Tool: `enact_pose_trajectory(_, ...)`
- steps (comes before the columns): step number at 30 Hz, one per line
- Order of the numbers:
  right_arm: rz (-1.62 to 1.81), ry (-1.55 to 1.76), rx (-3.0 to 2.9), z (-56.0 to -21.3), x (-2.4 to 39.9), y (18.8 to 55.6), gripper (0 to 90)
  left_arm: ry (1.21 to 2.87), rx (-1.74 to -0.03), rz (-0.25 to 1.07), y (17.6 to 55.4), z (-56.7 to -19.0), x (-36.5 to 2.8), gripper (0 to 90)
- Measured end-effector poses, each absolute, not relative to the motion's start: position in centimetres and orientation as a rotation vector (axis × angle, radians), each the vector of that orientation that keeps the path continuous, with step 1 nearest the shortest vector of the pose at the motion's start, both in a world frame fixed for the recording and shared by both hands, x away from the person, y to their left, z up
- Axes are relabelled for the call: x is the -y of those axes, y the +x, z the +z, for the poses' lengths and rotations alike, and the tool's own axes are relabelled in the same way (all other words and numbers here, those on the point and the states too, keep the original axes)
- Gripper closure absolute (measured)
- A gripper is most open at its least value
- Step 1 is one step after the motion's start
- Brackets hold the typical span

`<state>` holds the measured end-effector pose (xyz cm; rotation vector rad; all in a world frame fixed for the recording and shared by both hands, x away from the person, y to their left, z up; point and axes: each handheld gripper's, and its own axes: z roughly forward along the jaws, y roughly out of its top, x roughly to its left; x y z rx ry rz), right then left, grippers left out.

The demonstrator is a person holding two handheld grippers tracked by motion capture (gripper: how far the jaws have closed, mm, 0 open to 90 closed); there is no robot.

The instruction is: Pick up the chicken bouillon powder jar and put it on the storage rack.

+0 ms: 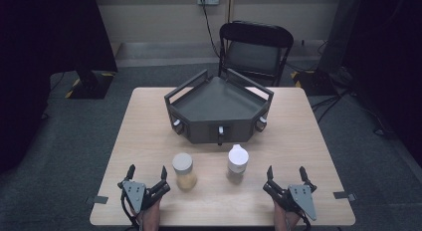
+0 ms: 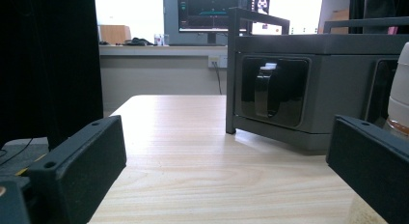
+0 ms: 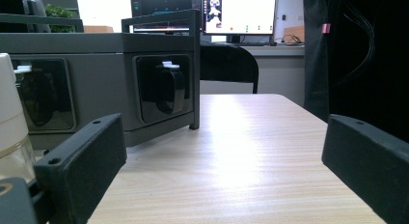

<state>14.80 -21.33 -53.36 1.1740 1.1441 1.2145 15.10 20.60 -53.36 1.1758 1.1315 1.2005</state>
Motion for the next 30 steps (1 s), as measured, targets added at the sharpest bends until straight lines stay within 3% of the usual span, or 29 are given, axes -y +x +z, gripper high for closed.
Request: enact_pose_trajectory(30,1.213,1.174,-1.14,-53.39,21.27,14.79,0.0,1.157,-1.142,1.163,14.87,-52.73,-21.09,0.2)
